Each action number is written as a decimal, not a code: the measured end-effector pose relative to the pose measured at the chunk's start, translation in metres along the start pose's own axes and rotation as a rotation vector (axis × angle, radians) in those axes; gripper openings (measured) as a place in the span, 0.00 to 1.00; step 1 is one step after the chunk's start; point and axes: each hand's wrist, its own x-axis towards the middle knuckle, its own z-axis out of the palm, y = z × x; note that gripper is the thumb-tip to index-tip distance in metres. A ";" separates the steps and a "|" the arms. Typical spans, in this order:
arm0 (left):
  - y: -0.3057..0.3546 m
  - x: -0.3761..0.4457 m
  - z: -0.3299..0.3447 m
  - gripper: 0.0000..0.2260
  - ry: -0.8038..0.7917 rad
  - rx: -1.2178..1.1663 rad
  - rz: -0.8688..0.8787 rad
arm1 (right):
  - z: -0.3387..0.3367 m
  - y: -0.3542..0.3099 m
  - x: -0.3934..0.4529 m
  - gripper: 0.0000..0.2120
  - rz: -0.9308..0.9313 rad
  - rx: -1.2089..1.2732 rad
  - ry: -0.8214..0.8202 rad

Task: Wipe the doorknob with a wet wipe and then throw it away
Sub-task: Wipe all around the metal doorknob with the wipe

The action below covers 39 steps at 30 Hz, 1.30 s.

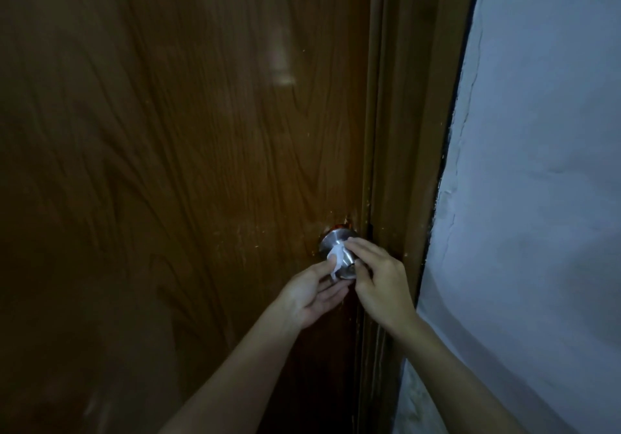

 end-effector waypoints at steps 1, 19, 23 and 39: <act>-0.001 0.000 -0.001 0.12 -0.026 0.004 0.009 | 0.001 0.002 -0.002 0.18 -0.019 -0.021 0.022; -0.025 0.008 -0.010 0.13 -0.066 -0.151 0.086 | 0.006 -0.001 -0.007 0.10 0.280 0.329 0.304; -0.025 0.008 -0.008 0.10 -0.034 -0.165 0.075 | 0.006 0.000 -0.009 0.13 0.318 0.357 0.298; -0.023 0.013 -0.003 0.10 0.030 -0.171 0.085 | 0.017 0.014 -0.017 0.11 0.635 0.720 0.261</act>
